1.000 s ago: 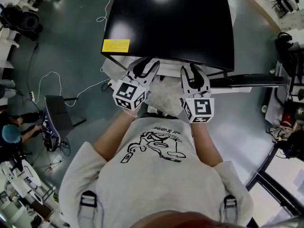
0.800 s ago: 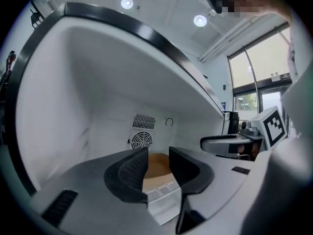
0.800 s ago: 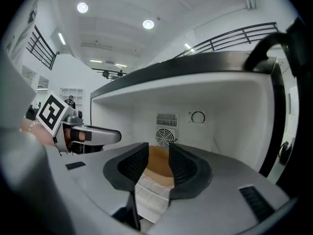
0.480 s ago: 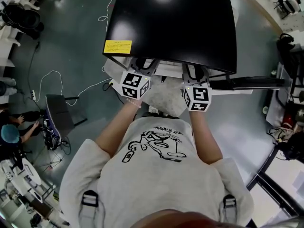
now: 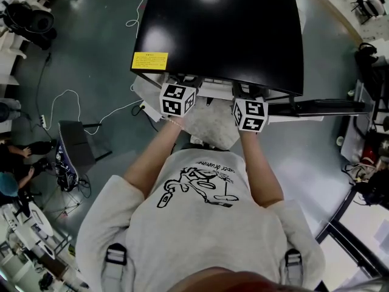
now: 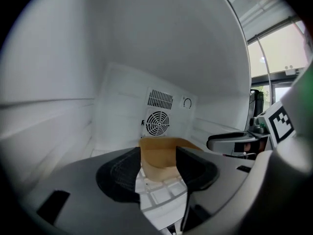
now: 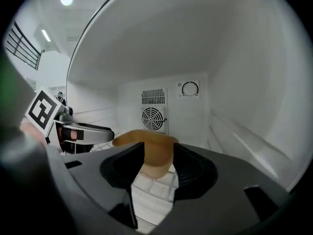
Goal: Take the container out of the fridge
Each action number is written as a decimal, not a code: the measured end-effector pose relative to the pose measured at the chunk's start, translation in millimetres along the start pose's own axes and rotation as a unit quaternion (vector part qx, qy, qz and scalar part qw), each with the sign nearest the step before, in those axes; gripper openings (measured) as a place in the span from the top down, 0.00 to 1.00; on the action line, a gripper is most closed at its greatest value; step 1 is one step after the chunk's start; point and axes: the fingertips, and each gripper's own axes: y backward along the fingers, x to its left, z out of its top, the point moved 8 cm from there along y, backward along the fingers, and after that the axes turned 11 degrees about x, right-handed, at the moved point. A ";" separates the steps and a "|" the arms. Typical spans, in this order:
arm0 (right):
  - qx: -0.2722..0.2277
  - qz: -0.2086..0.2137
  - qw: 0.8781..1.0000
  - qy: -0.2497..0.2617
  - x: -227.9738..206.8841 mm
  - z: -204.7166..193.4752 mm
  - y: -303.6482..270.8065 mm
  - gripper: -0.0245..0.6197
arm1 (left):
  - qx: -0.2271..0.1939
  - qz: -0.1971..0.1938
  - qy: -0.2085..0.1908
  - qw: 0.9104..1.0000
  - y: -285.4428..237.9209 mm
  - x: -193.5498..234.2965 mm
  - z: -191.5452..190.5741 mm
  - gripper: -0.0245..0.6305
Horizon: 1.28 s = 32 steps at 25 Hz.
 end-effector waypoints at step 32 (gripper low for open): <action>0.024 0.025 0.999 -0.041 -7.1 -3.7 -21.2 0.65 | 0.014 -0.021 0.035 0.999 -17.3 -7.0 2.8 0.56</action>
